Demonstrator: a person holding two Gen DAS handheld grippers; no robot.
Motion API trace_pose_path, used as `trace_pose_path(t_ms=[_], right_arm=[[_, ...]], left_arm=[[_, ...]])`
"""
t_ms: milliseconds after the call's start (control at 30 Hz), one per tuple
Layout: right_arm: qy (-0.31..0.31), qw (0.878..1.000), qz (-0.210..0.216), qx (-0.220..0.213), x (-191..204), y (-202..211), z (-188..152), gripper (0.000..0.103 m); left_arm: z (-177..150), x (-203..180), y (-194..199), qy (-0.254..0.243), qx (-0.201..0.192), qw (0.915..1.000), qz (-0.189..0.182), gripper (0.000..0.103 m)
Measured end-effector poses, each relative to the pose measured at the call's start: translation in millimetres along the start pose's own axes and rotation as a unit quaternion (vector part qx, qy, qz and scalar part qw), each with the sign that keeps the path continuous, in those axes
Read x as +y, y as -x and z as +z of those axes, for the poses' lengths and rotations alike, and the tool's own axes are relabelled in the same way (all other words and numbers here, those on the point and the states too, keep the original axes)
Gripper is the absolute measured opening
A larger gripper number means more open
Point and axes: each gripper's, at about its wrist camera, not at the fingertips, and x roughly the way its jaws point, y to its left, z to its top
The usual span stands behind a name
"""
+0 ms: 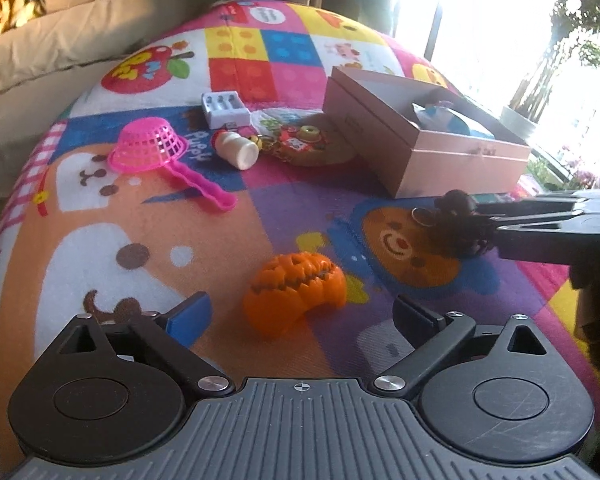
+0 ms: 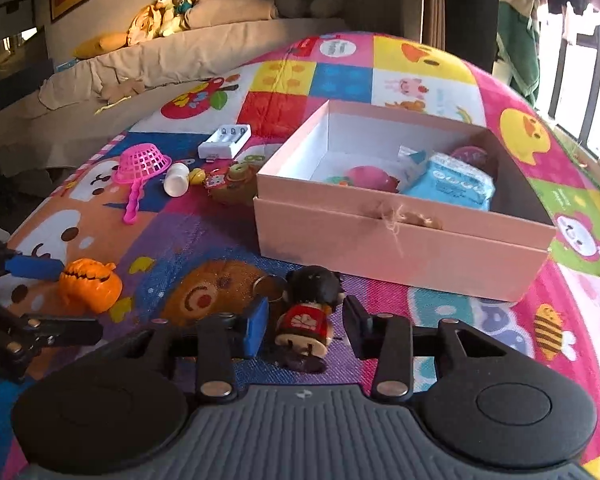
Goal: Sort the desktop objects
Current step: 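Grasp the orange pumpkin with the left gripper while the right gripper lifts the figurine, then carry pumpkin and figurine over the pink box and open both grippers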
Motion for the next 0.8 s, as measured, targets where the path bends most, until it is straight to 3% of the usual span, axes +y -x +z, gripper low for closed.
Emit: trace_pose_path(t_ms=[33, 333, 367, 400, 433, 467, 600, 700, 800], right_arm=[[-0.002, 1.000, -0.001, 0.005, 0.6, -2.2, 0.4, 0.031], [-0.002, 0.998, 0.054, 0.018, 1.2, 36.5, 0.6, 0.028], [-0.005, 0.998, 0.061, 0.018, -0.4, 43.7, 1.4, 0.028], [-0.006, 0.998, 0.067, 0.014, -2.3, 53.4, 2.6, 0.028], [-0.005, 0.997, 0.070, 0.008, -3.8, 61.8, 3.9, 0.028], [-0.005, 0.997, 0.072, 0.001, -5.5, 71.0, 5.6, 0.028], [-0.010, 0.996, 0.067, -0.054, -16.7, 112.7, 19.2, 0.028], [-0.017, 0.991, 0.054, -0.117, -28.5, 146.7, 35.6, 0.028], [-0.015, 0.983, 0.038, -0.179, -39.6, 174.8, 52.7, 0.028]], left_arm=[[0.7, -0.8, 1.3, 0.003, 0.001, 1.0000, 0.000, 0.100], [14.9, -15.6, -7.0, 0.000, -0.011, 0.9990, 0.043, 0.098], [14.7, -18.6, -8.4, -0.012, -0.014, 0.9985, 0.051, 0.089], [14.0, -21.5, -10.2, -0.024, -0.016, 0.9975, 0.064, 0.075], [12.9, -23.4, -11.9, -0.033, -0.015, 0.9966, 0.074, 0.069], [11.7, -23.7, -12.8, -0.038, -0.012, 0.9964, 0.075, 0.062], [14.4, -24.4, -3.5, -0.040, -0.016, 0.9971, 0.063, 0.061], [37.4, -36.2, 20.1, -0.055, -0.062, 0.9959, 0.037, 0.061], [74.5, -56.8, 41.3, -0.086, -0.120, 0.9890, 0.010, 0.061]])
